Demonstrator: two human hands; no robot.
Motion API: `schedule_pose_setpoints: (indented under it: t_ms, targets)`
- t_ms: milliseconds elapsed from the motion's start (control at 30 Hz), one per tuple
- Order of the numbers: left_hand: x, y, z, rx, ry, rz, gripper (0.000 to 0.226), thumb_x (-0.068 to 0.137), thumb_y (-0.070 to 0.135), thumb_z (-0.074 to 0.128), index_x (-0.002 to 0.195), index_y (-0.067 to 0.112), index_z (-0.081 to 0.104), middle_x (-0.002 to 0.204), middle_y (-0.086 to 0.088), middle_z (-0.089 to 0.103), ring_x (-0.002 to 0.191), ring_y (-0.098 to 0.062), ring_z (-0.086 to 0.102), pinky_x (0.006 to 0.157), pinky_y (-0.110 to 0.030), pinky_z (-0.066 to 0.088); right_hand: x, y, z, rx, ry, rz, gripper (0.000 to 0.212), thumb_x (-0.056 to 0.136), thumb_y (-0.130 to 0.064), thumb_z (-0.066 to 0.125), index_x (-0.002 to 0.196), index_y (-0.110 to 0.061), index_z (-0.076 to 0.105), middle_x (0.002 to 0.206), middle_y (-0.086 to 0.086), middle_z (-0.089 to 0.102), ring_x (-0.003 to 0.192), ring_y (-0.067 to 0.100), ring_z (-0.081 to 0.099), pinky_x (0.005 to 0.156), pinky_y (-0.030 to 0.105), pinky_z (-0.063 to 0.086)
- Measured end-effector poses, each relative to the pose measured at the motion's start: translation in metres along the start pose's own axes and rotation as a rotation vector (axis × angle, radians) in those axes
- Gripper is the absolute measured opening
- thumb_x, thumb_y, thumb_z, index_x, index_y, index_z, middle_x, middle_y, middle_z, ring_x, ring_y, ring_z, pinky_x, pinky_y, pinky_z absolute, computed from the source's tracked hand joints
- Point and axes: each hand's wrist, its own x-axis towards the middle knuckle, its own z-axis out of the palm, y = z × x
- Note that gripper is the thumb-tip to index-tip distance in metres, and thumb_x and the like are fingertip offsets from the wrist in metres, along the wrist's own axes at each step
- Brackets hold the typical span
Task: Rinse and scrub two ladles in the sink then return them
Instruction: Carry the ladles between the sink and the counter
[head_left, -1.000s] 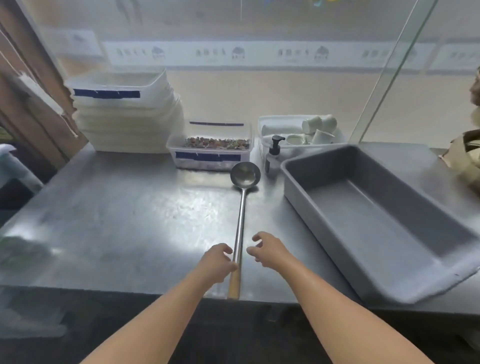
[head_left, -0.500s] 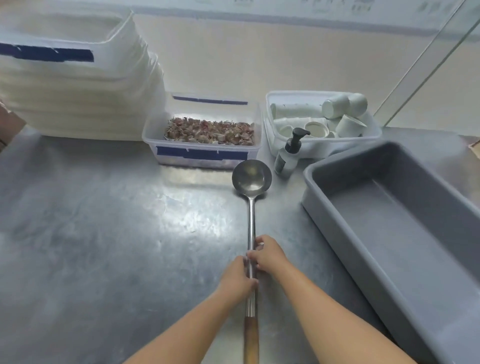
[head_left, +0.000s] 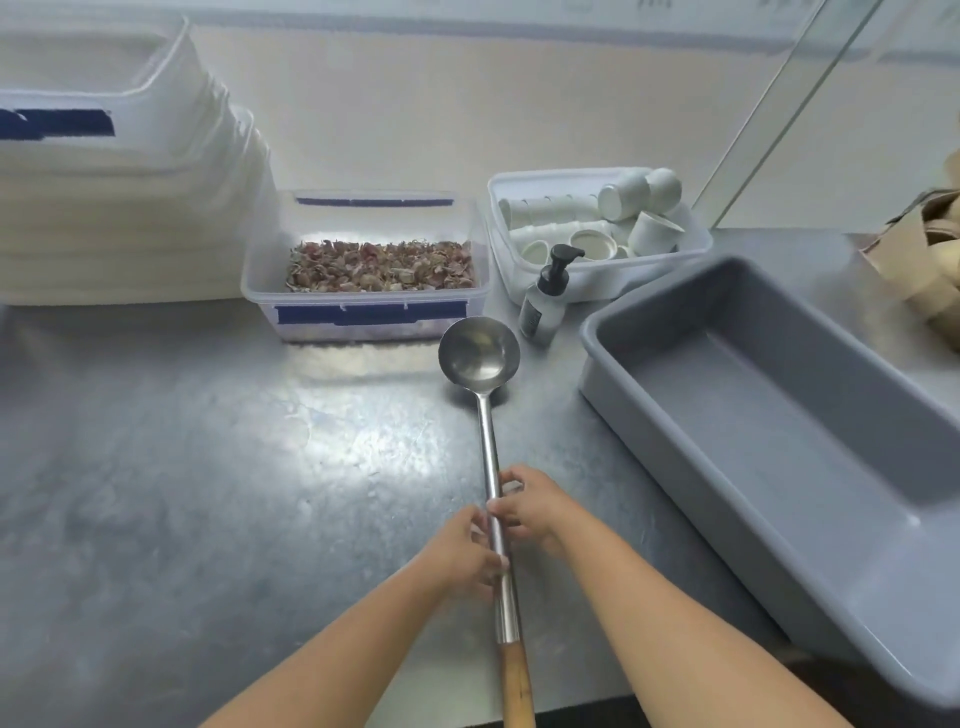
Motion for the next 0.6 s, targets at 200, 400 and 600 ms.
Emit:
schedule_pose_setpoints:
  t_ms: [200, 400, 600]
  targets:
    - [-0.041, 0.019, 0.003, -0.024, -0.019, 0.127, 0.037, 0.081, -0.014, 0.063, 0.114, -0.002, 0.050, 0.090, -0.016, 0.054, 0.080, -0.028, 0.063, 0.073, -0.055, 0.061, -0.054, -0.017, -0.009, 0.100, 0.046, -0.124, 0.026, 0.088, 0.007, 0.062, 0.108, -0.009, 0.058, 0.087, 0.010, 0.062, 0.072, 0.022, 0.068, 0.074, 0.038, 0.061]
    - [-0.090, 0.034, 0.044, 0.094, -0.124, 0.254, 0.038, 0.083, -0.012, 0.066, 0.116, 0.001, 0.052, 0.102, -0.023, 0.058, 0.086, -0.031, 0.066, 0.068, -0.045, 0.063, -0.131, 0.003, -0.036, 0.162, 0.171, -0.274, 0.031, 0.089, 0.004, 0.063, 0.118, -0.005, 0.056, 0.092, 0.011, 0.062, 0.080, 0.024, 0.067, 0.077, 0.037, 0.061]
    - [-0.159, 0.014, 0.144, 0.270, -0.290, 0.360, 0.039, 0.085, -0.009, 0.067, 0.117, 0.009, 0.056, 0.112, -0.021, 0.061, 0.097, -0.033, 0.068, 0.074, -0.045, 0.063, -0.237, 0.093, -0.080, 0.288, 0.414, -0.371, 0.023, 0.087, -0.001, 0.068, 0.104, -0.015, 0.061, 0.102, 0.012, 0.066, 0.087, 0.027, 0.071, 0.079, 0.042, 0.061]
